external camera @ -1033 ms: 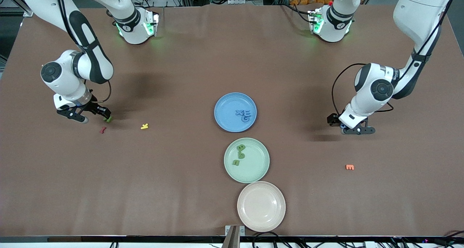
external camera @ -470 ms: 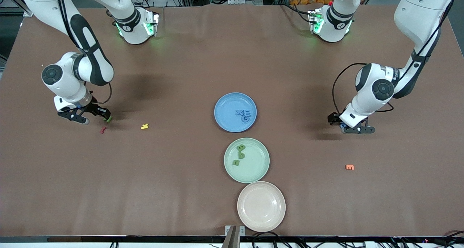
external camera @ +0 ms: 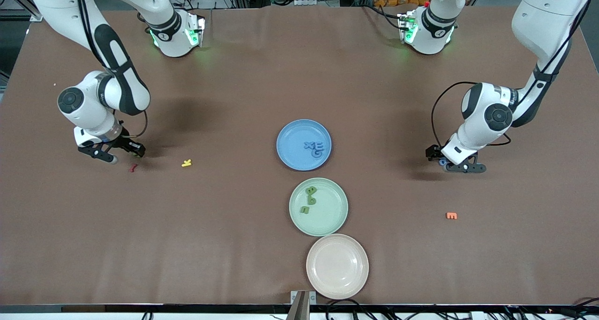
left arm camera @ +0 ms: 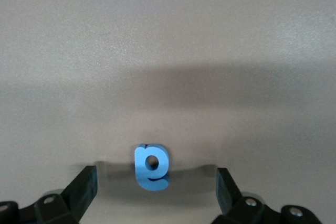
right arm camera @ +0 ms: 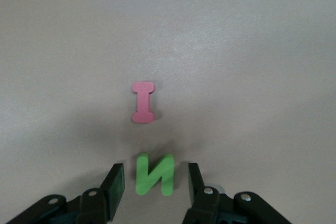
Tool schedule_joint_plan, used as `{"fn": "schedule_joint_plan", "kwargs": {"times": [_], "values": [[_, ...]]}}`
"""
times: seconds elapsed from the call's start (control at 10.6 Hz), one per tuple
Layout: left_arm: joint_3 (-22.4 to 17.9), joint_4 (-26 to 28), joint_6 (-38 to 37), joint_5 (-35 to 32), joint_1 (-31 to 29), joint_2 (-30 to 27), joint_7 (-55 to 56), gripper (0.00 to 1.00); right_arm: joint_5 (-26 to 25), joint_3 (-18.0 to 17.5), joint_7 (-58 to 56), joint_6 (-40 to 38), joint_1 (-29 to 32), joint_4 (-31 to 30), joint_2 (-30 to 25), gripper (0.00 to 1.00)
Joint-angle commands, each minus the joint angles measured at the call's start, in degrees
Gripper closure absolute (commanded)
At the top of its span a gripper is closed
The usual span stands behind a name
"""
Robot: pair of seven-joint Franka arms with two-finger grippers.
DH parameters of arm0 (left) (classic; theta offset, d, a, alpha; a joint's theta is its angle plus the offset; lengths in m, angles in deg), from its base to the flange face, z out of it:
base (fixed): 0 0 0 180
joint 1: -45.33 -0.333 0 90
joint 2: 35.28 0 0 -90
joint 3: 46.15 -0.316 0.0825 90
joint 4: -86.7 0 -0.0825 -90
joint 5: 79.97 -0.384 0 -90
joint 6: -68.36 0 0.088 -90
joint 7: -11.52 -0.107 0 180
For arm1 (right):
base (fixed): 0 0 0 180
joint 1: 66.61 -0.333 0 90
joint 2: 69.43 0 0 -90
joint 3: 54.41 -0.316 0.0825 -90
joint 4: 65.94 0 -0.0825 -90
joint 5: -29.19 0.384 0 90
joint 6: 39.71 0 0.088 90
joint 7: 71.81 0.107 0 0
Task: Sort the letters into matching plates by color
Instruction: 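Grasp the blue a with the left gripper while the right gripper grasps the green N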
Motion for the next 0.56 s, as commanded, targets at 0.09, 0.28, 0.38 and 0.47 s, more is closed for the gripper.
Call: {"fn": "schedule_joint_plan", "kwargs": {"times": [0.09, 0.28, 0.38, 0.47], "values": [[0.8, -0.1, 0.9, -1.4, -1.0, 0.4, -0.7, 1.0, 2.2, -0.6, -1.3, 0.2, 0.0, 1.5, 1.8, 0.46], [0.8, -0.2, 0.9, -1.4, -0.8, 0.4, -0.7, 1.0, 2.2, -0.6, -1.6, 0.3, 0.1, 1.5, 2.0, 0.5], [0.8, -0.2, 1.0, -1.4, -0.7, 0.4, -0.7, 1.0, 2.2, -0.6, -1.8, 0.3, 0.1, 1.5, 2.2, 0.51], [0.8, -0.4, 0.9, -1.4, -0.4, 0.4, -0.7, 1.0, 2.2, -0.6, -2.1, 0.3, 0.1, 1.5, 2.2, 0.54]]}}
